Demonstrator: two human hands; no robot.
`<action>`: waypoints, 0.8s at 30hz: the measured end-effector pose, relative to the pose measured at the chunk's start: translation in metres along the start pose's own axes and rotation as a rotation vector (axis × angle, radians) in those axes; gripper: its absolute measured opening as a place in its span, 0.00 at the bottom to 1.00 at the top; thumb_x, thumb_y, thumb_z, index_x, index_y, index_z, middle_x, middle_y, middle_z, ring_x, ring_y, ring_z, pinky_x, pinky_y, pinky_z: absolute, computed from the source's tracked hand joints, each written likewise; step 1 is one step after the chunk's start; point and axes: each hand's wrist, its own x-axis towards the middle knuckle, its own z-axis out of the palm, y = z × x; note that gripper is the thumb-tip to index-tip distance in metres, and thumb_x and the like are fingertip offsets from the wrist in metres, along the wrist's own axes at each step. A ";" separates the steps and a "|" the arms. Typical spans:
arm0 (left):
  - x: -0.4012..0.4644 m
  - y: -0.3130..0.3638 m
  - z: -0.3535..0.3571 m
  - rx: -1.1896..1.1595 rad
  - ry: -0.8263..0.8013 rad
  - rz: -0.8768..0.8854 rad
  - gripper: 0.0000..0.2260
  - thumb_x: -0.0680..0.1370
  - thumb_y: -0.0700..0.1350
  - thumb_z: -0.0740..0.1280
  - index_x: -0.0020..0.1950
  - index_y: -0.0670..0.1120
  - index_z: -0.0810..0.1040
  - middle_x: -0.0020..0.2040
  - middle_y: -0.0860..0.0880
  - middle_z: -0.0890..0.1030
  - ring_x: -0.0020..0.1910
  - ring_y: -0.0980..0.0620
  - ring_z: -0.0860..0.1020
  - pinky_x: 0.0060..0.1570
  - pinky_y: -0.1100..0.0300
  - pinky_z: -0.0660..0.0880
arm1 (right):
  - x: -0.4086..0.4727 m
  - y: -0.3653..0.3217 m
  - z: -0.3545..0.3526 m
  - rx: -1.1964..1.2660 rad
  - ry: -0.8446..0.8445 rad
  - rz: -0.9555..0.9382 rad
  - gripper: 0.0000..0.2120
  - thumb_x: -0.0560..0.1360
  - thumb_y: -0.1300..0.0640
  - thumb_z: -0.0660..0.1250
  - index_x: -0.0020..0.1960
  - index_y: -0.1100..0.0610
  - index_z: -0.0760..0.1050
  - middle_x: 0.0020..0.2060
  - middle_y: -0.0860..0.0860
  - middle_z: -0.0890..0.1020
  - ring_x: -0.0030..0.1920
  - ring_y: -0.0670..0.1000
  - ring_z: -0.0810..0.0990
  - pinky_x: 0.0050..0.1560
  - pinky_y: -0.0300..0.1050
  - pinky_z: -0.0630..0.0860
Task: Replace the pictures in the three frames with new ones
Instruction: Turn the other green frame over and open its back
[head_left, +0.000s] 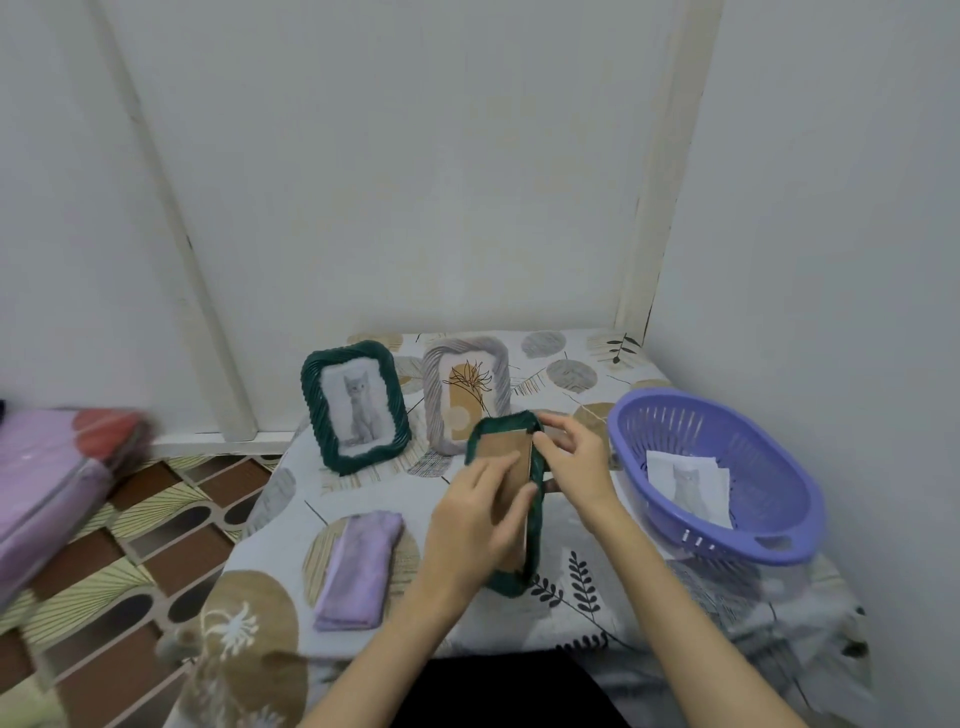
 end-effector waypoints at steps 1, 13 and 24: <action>0.005 0.001 -0.007 -0.024 0.051 -0.015 0.15 0.76 0.52 0.62 0.59 0.46 0.76 0.52 0.51 0.79 0.50 0.55 0.77 0.52 0.65 0.73 | -0.001 0.001 -0.003 0.044 -0.031 0.033 0.10 0.77 0.62 0.62 0.58 0.56 0.74 0.50 0.54 0.81 0.45 0.53 0.81 0.39 0.51 0.82; 0.015 -0.068 -0.028 -0.395 -0.140 -0.678 0.25 0.76 0.40 0.65 0.72 0.52 0.63 0.69 0.45 0.70 0.65 0.48 0.71 0.62 0.54 0.70 | -0.006 0.028 -0.004 0.158 -0.253 0.159 0.17 0.77 0.65 0.58 0.60 0.49 0.75 0.34 0.53 0.78 0.34 0.49 0.77 0.37 0.50 0.78; 0.015 -0.075 -0.013 -0.203 -0.032 -0.552 0.15 0.75 0.40 0.67 0.61 0.48 0.77 0.59 0.51 0.79 0.54 0.48 0.78 0.57 0.57 0.74 | -0.001 0.039 0.009 -0.104 -0.116 -0.087 0.14 0.74 0.60 0.66 0.52 0.42 0.76 0.44 0.48 0.78 0.53 0.55 0.77 0.58 0.52 0.75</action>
